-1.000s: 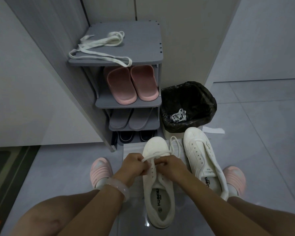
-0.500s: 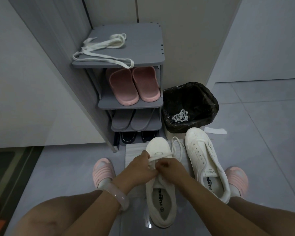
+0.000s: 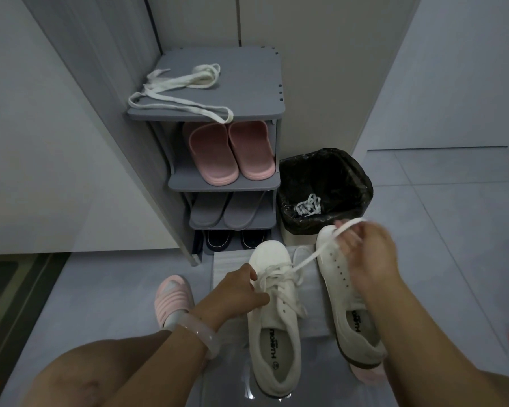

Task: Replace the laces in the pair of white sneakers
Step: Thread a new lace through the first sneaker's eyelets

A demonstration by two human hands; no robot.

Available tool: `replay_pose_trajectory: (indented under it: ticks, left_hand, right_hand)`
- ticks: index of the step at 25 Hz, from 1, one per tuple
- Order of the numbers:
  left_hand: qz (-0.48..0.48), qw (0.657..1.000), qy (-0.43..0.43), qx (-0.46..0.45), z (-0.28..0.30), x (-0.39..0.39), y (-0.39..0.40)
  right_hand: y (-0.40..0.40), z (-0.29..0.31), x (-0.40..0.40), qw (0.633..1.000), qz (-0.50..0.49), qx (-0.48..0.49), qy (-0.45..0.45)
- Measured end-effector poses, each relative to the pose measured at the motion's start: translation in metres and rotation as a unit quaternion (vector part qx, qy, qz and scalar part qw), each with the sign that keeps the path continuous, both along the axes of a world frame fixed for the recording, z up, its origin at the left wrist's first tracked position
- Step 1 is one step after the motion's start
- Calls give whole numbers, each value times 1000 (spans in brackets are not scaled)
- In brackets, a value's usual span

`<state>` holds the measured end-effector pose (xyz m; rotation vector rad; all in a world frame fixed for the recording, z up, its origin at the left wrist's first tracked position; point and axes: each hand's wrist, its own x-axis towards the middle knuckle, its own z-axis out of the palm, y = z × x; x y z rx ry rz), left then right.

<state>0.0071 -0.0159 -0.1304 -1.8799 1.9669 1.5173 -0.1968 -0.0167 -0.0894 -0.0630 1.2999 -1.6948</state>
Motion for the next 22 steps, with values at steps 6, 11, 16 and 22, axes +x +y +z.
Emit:
replay_pose_trajectory:
  ticks: [6, 11, 16, 22]
  left_hand:
    - [-22, 998, -31, -47, -5, -2, -1]
    - [-23, 998, -24, -55, -5, -2, -2]
    - [7, 1000, 15, -24, -4, 2, -4]
    - [79, 995, 56, 24, -2, 1, -4]
  right_hand:
    - [15, -39, 39, 600, 504, 98, 614]
    - [28, -54, 63, 520, 512, 95, 678]
    - [27, -61, 68, 507, 500, 120, 692]
    - [23, -41, 51, 510, 414, 126, 743]
